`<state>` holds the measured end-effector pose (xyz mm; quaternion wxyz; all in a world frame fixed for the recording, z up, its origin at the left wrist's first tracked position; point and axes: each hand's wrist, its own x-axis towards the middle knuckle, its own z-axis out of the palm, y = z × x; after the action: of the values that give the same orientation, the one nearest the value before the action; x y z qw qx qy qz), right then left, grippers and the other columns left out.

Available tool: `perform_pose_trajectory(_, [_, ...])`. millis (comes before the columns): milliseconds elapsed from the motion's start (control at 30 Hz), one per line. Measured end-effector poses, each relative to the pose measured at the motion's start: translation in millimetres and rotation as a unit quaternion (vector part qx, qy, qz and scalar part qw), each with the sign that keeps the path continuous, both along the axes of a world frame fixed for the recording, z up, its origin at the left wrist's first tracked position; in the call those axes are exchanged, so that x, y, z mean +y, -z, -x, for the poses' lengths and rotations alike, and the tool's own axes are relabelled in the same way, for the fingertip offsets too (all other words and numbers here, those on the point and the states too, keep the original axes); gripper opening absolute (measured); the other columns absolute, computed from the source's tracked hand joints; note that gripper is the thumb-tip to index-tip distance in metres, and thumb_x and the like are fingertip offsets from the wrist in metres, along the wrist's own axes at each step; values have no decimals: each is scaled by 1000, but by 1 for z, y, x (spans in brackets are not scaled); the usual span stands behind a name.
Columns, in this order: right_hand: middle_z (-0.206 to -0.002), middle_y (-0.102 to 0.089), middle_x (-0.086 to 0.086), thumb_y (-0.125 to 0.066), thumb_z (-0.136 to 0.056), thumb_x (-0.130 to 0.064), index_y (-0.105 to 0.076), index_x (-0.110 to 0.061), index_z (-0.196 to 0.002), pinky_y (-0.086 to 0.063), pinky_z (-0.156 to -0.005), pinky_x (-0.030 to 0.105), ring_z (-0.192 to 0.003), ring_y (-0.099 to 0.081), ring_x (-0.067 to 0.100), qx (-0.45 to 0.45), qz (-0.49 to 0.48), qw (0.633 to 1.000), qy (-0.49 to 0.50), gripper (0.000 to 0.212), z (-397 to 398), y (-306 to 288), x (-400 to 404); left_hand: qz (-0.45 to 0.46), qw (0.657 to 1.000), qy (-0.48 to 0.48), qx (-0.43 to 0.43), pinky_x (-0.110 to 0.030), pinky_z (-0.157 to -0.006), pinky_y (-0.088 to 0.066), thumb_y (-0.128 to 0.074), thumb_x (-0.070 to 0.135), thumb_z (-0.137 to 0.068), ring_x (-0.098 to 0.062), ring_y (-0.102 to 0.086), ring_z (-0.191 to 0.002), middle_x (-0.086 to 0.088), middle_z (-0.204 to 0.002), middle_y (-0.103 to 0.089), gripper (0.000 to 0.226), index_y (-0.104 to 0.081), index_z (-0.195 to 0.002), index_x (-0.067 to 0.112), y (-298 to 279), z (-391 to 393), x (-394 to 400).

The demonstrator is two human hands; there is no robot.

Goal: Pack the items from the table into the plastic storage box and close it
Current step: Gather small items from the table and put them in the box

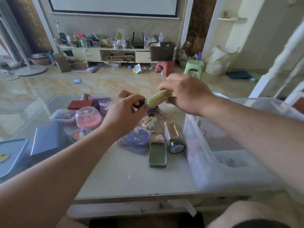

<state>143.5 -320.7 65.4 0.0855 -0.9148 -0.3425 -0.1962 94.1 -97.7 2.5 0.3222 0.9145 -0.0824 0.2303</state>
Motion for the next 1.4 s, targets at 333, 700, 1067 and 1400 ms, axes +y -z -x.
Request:
perform_pose_trajectory(333, [-86,-65,-10,-90,-78,-34,-66,-32,-86,-52,-74,38,-84,-62,19,178,32,960,215,26,21,22,-221,-175,965,168,100,-23,-75,-50,-64,38,-91,-7,-55,-85,6,-108,-50,21,-74,-109,39,-30,-33,-173])
perform_pose_trajectory(700, [-99,-68,-5,-86,-78,-33,-68,-33,-107,-57,-83,38,-90,-65,23,302,230,896,231,35,-63,89,-252,-522,795,214,226,-28,-80,-52,-66,22,-92,-24,-65,-103,-1,-111,-71,25,-75,-115,22,36,-107,-272])
perform_pose_trajectory(1067, [-117,-68,5,-85,-82,-29,-70,-27,-110,-47,-74,33,-102,-67,29,304,364,860,189,32,-92,154,-219,-564,718,228,339,-24,-54,-41,-54,9,-97,-15,-54,-63,3,-81,-58,26,-69,-117,16,58,-112,-278])
perform_pose_trajectory(1400, [-118,-63,2,-63,-94,-45,-67,-26,-117,-47,-79,34,-105,-61,28,315,268,889,197,30,-81,152,-208,-467,825,162,273,-30,-58,-46,-59,23,-90,-17,-59,-72,1,-83,-63,9,-65,-84,21,52,-112,-275])
